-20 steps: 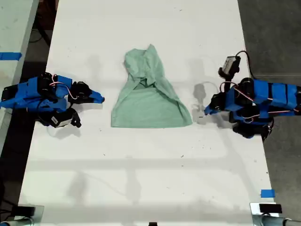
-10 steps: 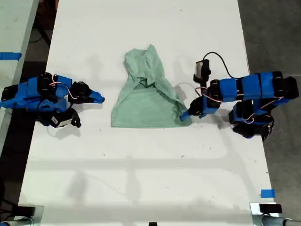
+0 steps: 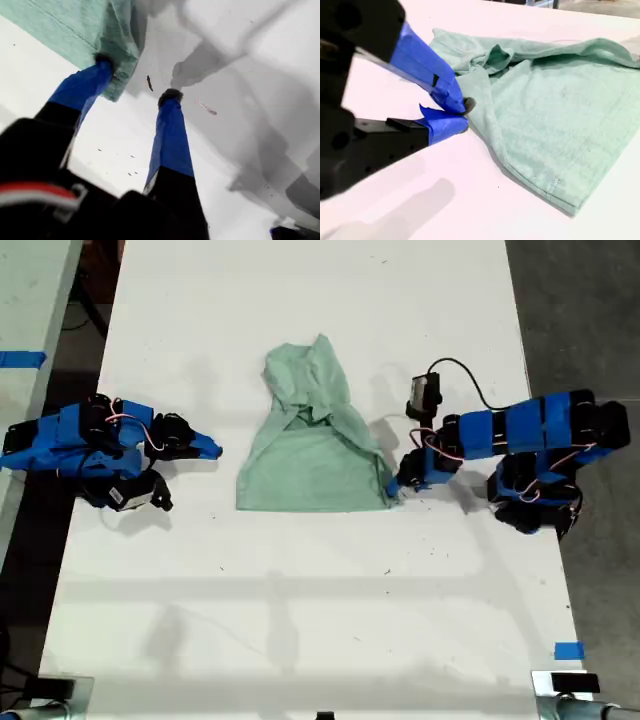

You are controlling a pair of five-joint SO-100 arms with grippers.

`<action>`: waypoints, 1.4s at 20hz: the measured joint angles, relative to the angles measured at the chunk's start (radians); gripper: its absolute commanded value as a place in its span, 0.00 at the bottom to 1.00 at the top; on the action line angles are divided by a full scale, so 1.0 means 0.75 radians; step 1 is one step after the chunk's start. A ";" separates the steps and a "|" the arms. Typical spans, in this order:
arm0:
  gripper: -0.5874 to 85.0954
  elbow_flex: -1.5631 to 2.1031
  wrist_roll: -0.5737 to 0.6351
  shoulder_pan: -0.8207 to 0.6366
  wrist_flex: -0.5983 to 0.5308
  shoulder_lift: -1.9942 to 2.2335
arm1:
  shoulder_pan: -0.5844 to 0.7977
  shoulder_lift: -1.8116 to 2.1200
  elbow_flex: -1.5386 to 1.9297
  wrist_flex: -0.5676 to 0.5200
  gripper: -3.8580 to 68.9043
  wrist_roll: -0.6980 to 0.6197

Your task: Fold t shirt

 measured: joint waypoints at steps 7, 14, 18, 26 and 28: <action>0.01 0.000 0.000 0.000 0.000 0.000 | 0.004 -0.004 -0.029 -0.004 0.40 -0.008; 0.01 0.000 0.000 0.000 0.000 0.000 | -0.006 -0.295 -0.168 -0.102 0.07 0.000; 0.01 0.000 0.000 0.000 0.000 0.000 | -0.029 -0.399 -0.317 -0.027 0.07 0.014; 0.01 0.000 0.000 0.000 0.002 0.000 | -0.143 -1.047 -1.601 0.569 0.07 -0.190; 0.01 0.000 0.000 0.000 0.002 0.000 | -0.147 -1.121 -1.751 0.552 0.10 -0.247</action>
